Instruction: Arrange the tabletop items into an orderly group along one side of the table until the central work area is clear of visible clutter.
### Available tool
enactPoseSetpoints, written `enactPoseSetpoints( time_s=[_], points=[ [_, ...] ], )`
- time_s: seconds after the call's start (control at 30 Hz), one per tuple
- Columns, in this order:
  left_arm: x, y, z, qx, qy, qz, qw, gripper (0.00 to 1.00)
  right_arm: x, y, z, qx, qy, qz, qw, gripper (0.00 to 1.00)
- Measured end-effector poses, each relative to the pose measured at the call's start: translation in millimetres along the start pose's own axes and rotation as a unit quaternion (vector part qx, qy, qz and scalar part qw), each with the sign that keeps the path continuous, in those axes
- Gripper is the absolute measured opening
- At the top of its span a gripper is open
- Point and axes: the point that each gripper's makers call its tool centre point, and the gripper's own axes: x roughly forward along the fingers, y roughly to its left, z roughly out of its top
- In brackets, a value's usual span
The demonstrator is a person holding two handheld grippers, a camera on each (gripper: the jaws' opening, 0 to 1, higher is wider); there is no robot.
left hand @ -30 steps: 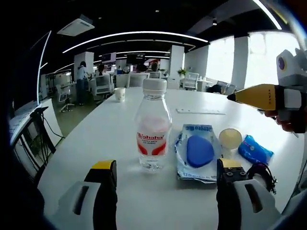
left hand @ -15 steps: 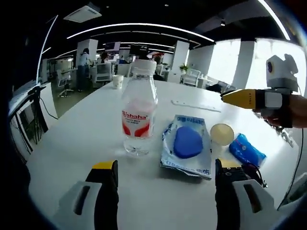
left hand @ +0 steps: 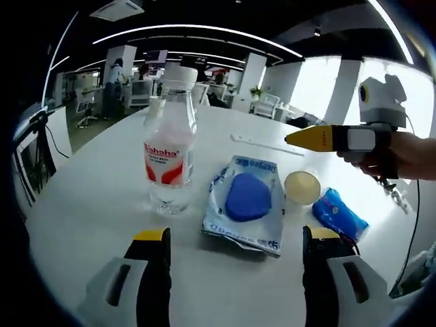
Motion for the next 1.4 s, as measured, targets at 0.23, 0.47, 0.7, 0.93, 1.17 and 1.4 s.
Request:
enactPoseSetpoints(
  time_s=[0.23,0.47,0.7,0.93,1.17,1.4],
  points=[
    [5,-2.2,-4.6,-0.006,0.009,-0.005,0.9999,0.76,11,-14,-9.5,0.003,0.015,-0.006,0.9999,0.67],
    [11,-6.1,-7.7,-0.011,0.017,-0.009,0.9998,0.74,22,-27,-16.7,0.003,0.029,-0.013,0.9995,0.67],
    [16,-10.1,-9.0,-0.015,0.025,-0.012,0.9995,0.73,34,-40,-24.8,0.009,0.044,-0.013,0.9989,0.67],
    [22,-11.3,-12.1,-0.020,0.037,-0.014,0.9990,0.73,45,-50,-29.9,0.015,0.054,-0.014,0.9983,0.67],
    [25,-11.7,-16.2,-0.023,0.050,-0.014,0.9984,0.72,51,-54,-31.2,0.029,0.053,-0.018,0.9980,0.67],
    [28,-12.7,-19.1,-0.030,0.055,-0.012,0.9979,0.71,55,-56,-37.4,0.038,0.061,-0.018,0.9973,0.66]
  ],
)
